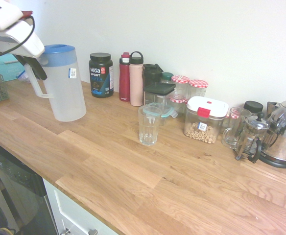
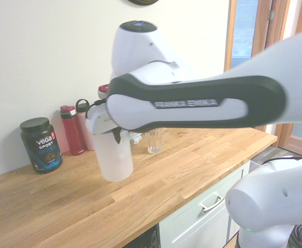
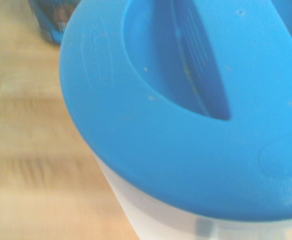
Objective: Pour me some water
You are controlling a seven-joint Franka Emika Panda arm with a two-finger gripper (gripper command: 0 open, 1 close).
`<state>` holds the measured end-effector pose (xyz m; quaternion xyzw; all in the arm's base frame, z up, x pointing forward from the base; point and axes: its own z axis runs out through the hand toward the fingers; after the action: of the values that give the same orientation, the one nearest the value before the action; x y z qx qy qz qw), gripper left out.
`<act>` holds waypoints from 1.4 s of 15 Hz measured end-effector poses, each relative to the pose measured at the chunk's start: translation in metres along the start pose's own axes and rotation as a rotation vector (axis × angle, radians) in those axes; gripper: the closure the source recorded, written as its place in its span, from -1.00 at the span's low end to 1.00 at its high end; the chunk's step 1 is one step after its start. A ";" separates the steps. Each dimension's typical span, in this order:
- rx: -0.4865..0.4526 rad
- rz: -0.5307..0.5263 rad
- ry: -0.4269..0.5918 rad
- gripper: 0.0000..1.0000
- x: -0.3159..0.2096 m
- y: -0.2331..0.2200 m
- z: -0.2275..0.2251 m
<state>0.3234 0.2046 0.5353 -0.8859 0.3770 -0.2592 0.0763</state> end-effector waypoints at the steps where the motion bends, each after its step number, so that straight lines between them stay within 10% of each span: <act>1: -0.013 0.015 -0.003 1.00 0.007 -0.015 0.016; 10: -0.074 0.079 -0.069 1.00 0.035 -0.049 0.104; 11: -0.073 0.079 -0.072 -1.00 0.038 -0.050 0.105; 21: -0.057 0.067 -0.092 -1.00 0.043 -0.048 0.095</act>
<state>0.4277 0.2027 0.4875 -0.8857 0.4096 -0.2045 0.0771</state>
